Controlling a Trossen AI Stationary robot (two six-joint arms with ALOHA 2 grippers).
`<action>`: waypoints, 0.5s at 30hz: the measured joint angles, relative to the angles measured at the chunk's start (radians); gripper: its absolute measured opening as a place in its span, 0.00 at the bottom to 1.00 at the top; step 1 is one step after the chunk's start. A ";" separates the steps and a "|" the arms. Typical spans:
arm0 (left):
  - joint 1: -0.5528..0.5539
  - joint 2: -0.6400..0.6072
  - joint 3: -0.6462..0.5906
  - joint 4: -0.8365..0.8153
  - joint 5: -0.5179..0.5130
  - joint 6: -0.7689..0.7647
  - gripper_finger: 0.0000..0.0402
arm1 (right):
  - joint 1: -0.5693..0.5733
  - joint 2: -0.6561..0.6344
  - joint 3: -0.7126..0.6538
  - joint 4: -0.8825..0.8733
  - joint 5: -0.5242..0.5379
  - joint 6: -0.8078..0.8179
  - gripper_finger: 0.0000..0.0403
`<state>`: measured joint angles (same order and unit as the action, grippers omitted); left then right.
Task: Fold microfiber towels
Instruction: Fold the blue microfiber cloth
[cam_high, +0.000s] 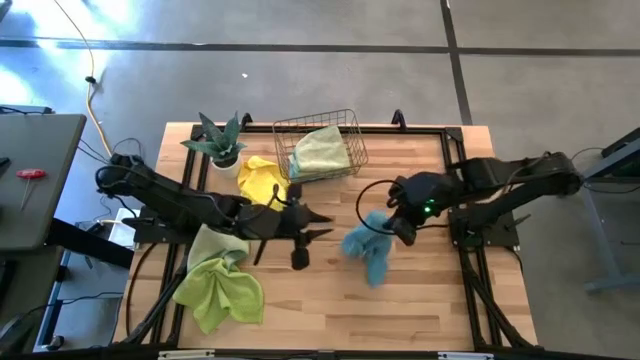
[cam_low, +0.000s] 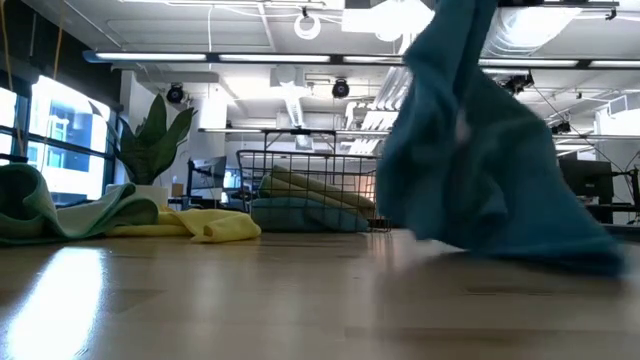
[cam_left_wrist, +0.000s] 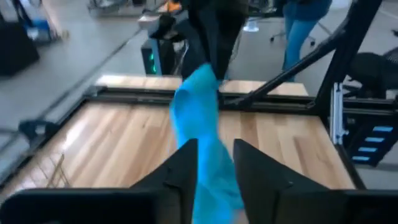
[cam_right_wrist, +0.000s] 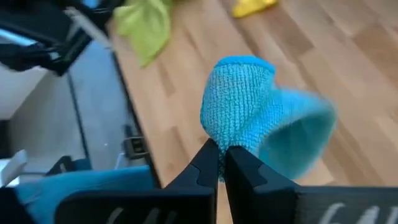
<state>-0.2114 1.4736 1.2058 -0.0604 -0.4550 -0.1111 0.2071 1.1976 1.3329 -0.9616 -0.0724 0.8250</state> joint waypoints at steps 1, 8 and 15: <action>0.004 0.014 -0.003 0.026 0.000 0.031 0.28 | 0.011 0.000 0.018 0.000 0.000 -0.006 0.00; 0.046 0.125 -0.001 0.300 0.030 0.088 0.42 | 0.058 0.000 0.095 0.001 0.056 -0.018 0.00; 0.095 0.189 -0.002 0.502 0.155 0.075 0.45 | 0.078 0.000 0.102 0.006 -0.003 -0.107 0.00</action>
<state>-0.1164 1.6628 1.2041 0.4418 -0.3005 -0.0365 0.2848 1.1980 1.4349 -0.9553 -0.0755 0.7180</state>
